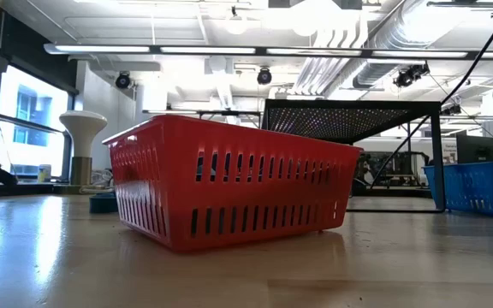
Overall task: Pick & Place Office Desk Supplies
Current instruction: Put the small crayon box into the black basket, then put the orange spring keychain into the blue basket
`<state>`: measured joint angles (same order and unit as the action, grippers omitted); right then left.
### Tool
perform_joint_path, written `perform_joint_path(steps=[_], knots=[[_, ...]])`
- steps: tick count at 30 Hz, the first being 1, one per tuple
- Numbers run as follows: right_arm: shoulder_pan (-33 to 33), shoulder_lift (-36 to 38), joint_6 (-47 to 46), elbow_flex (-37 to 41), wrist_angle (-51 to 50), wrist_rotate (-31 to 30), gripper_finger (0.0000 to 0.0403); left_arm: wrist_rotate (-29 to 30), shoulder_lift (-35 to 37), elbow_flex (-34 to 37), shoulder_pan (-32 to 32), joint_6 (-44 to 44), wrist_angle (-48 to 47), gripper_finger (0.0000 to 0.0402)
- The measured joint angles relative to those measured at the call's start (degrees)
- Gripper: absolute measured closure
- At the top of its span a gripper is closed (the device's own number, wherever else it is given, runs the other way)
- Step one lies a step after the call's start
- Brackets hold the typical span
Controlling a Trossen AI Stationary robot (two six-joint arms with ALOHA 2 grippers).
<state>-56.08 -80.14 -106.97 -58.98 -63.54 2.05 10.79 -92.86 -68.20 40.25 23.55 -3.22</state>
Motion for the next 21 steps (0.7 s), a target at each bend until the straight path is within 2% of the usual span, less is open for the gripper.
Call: perform_joint_path(steps=[4, 10, 14, 18, 21], knots=[[1.5, 0.0, 0.3, 1.6, 1.7, 3.3, 0.0323, 0.0, 0.0, 0.0, 0.0, 0.0, 0.0, 0.0245], [3.1, 0.0, 2.2, 1.6, 3.1, 0.8, 0.0261, 0.0, 0.0, 0.0, -0.1, 0.0, 0.0, 0.0245], [4.3, 0.0, 2.3, 1.6, 2.5, 3.2, 0.0224, 0.0, 0.0, 0.0, -0.1, 0.0, 0.0, 0.0245], [6.1, 0.0, 3.2, 1.5, 2.2, 5.8, 0.0204, 0.0, 0.0, 0.0, -0.1, 0.0, -0.6, 0.0245], [6.6, 0.0, 4.8, 0.4, 2.8, 5.0, 0.0201, 0.0, 0.0, 0.0, -0.1, 0.0, -1.6, 0.0245]])
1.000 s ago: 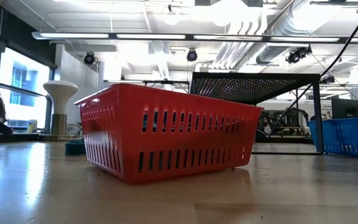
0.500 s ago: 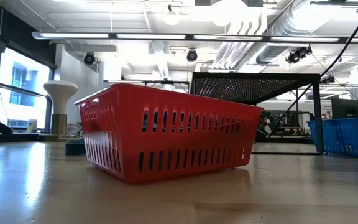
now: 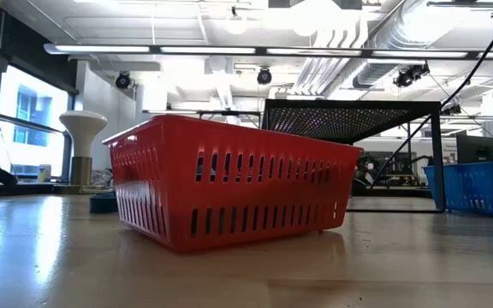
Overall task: Pick & Place Office Desk Supplies
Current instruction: Put the orange spring keychain into the blue basket
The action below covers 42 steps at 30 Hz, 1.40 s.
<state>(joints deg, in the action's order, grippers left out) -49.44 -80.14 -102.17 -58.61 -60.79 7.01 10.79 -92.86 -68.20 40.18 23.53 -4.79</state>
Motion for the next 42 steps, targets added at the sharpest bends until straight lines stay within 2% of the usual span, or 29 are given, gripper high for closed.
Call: perform_joint_path(steps=[5, 8, 14, 21, 23, 26, 29, 31, 34, 38, 42], knots=[[-0.4, 1.1, 0.1, -2.2, 0.2, -2.8, 0.0211, 0.4, 0.0, 0.0, -0.4, 0.0, -3.7, 0.0245], [-2.0, 2.0, -1.7, -3.6, 0.6, -8.1, 0.022, 0.7, 0.0, 0.0, -0.5, 0.0, -5.5, 0.0245], [-7.5, 1.8, -0.3, -4.0, 8.7, -29.1, 0.0233, 0.8, 0.0, 0.0, -0.3, 0.8, -13.1, 0.0245], [-11.3, -2.8, 14.4, -4.0, 24.8, -57.4, 0.0241, 0.8, 0.2, 0.0, -0.6, 0.3, -22.5, 0.0245], [-11.3, -4.3, 19.0, -4.0, 30.3, -61.8, 0.0241, -0.1, 0.2, 0.0, -0.7, 0.3, -25.4, 0.0245], [-10.8, -6.4, 27.5, -4.0, 37.5, -64.3, 0.0241, -1.1, 0.1, 0.0, -0.6, 3.7, -28.2, 0.0245], [-9.9, -8.5, 34.9, -4.0, 43.1, -64.3, 0.0242, -1.0, 0.1, 0.0, -0.8, 9.5, -31.7, 0.0245], [-9.2, -9.8, 38.6, -4.0, 46.0, -63.9, 0.0242, -0.3, 0.1, 0.0, -1.7, 9.0, -32.8, 0.0245], [-7.9, -11.4, 42.1, -4.0, 49.1, -64.0, 0.0241, 0.1, 0.2, 0.0, -3.1, 3.0, -35.3, 0.0245], [-6.0, -12.7, 43.5, -4.0, 50.9, -63.3, 0.0242, 0.1, 0.2, 0.0, -5.3, -10.1, -41.3, 0.0245], [-4.4, -13.1, 43.6, -4.0, 51.6, -59.5, 0.0244, 0.2, 0.2, 0.0, -9.2, -19.4, -48.4, 0.0245]])
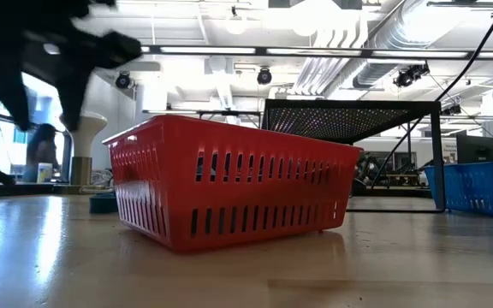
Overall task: Pick & Place Office Desk Supplies
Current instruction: Put the orange spring keychain into the blue basket
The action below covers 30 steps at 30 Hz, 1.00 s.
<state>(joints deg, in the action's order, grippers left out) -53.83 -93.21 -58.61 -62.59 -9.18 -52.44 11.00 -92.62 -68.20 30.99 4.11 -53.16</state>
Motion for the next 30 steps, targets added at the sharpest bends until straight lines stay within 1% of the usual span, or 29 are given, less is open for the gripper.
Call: perform_joint_path(steps=[3, 6, 9, 11, 14, 17, 21, 24, 27, 30], knots=[[0.8, 0.0, 0.0, 0.0, 0.6, 2.0, 0.0244, 1.3, 0.2, 0.0, -3.4, -5.8, -2.0, 0.0245], [1.0, 0.0, 0.4, 0.0, 1.0, 2.0, 0.0246, 1.4, 1.3, 0.0, -7.5, -9.7, -2.1, 0.0245], [1.0, 0.0, 0.4, 0.0, 0.9, 2.0, 0.0247, 1.0, 4.1, 0.1, -12.3, -14.4, -1.7, 0.0245], [1.0, 0.0, 0.4, 0.0, 0.9, 1.9, 0.0247, -1.3, 6.5, 0.3, -15.9, -18.4, 0.2, 0.0245], [1.0, 0.0, 0.5, 0.0, 0.9, 1.9, 0.0247, -7.7, 10.1, 2.2, -22.6, -23.5, 6.5, 0.0245], [1.0, 0.0, 2.4, 0.0, 0.9, 1.9, 0.0247, -12.6, 12.1, 4.9, -29.8, -25.8, 12.9, 0.0245], [1.3, 0.0, 7.8, 0.0, 0.9, 1.5, 0.0247, -16.3, 11.7, 9.9, -38.6, -29.7, 19.3, 0.0245], [1.9, 0.0, 12.7, 0.0, 0.9, 1.5, 0.0247, -18.5, 10.3, 13.1, -43.7, -32.9, 24.6, 0.0245], [2.6, 0.0, 17.4, 0.0, 0.8, 1.4, 0.0247, -20.6, 8.7, 13.7, -47.2, -34.7, 29.7, 0.0245], [3.6, 0.0, 21.4, 0.0, 0.7, 1.5, 0.0247, -25.2, 5.7, 13.7, -49.2, -34.9, 35.8, 0.0245]])
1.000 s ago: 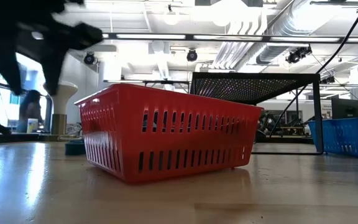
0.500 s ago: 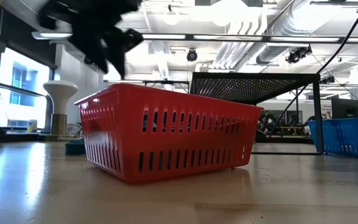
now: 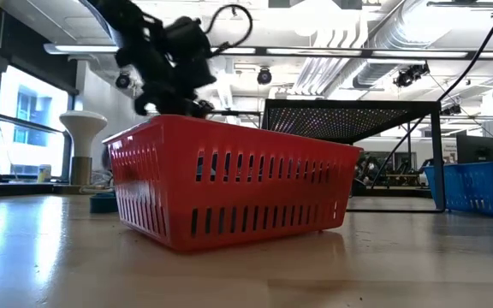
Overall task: Pick & Place Office Desk Supplies
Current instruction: Put the orange spring keychain into the blue basket
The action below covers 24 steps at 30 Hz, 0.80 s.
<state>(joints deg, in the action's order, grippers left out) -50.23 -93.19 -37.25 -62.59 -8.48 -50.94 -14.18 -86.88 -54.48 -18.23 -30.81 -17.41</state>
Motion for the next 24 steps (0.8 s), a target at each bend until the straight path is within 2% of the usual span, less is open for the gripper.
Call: perform_joint_path(steps=[5, 10, 16, 24], knots=[[1.6, 0.0, 5.9, 0.0, 0.0, 0.1, 0.0247, 0.3, -5.3, 0.0, -1.7, 3.5, 7.8, 0.0245], [2.7, 0.0, 9.8, 0.0, -0.2, 0.2, 0.0247, 3.9, -7.7, 0.0, -2.5, 6.8, 9.4, 0.0245], [4.2, 0.0, 15.1, 0.0, -0.3, 0.4, 0.0247, 4.7, -7.7, 0.0, -2.7, 10.1, 9.3, 0.0245], [6.2, 0.0, 17.6, 0.0, -0.8, 2.2, 0.0247, 6.1, -12.3, 0.1, -2.6, 9.1, 12.2, 0.0245]])
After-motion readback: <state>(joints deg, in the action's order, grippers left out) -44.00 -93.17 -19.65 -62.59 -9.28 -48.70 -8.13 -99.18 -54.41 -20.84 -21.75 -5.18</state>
